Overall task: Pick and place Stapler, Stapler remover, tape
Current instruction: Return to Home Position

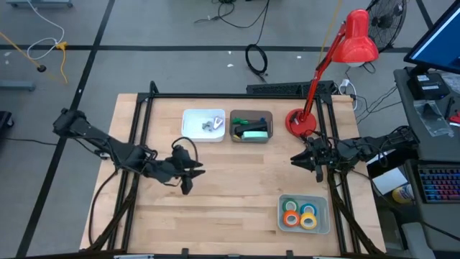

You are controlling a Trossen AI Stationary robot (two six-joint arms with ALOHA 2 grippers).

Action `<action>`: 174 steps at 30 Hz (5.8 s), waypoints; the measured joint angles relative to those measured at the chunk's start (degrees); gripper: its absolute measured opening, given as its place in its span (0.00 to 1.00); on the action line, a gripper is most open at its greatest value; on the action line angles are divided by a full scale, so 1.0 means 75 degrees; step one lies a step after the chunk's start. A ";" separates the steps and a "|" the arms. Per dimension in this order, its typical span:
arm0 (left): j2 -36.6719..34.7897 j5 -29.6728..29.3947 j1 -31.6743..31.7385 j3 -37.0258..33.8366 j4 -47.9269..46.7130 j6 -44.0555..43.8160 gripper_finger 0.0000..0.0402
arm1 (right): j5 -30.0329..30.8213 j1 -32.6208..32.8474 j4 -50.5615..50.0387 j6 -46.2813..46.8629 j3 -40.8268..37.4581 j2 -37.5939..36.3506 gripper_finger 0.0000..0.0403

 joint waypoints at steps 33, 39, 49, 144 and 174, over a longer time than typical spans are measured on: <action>-0.8454 0.0691 0.1229 -0.3884 -0.1419 0.1863 0.34 | -0.0067 0.0000 0.0014 -0.1285 0.0000 -0.0023 0.18; -0.8711 0.0692 0.1229 -0.4346 -0.1386 0.2147 0.34 | -0.0448 0.0000 0.0014 -0.1291 0.0000 -0.0023 0.18; -0.8856 0.0712 0.1223 -0.5720 -0.0005 0.1862 0.34 | -0.0433 0.0000 0.1818 -0.2630 -0.0261 -0.0038 0.18; -0.8495 0.2820 0.1221 -0.6312 0.2478 0.2611 0.34 | -0.0432 0.0000 0.2284 -0.2465 -0.2532 -0.1824 0.18; -0.8495 0.2817 0.1221 -0.6312 0.2486 0.2608 0.34 | -0.0432 0.0000 0.2284 -0.2465 -0.2532 -0.1824 0.18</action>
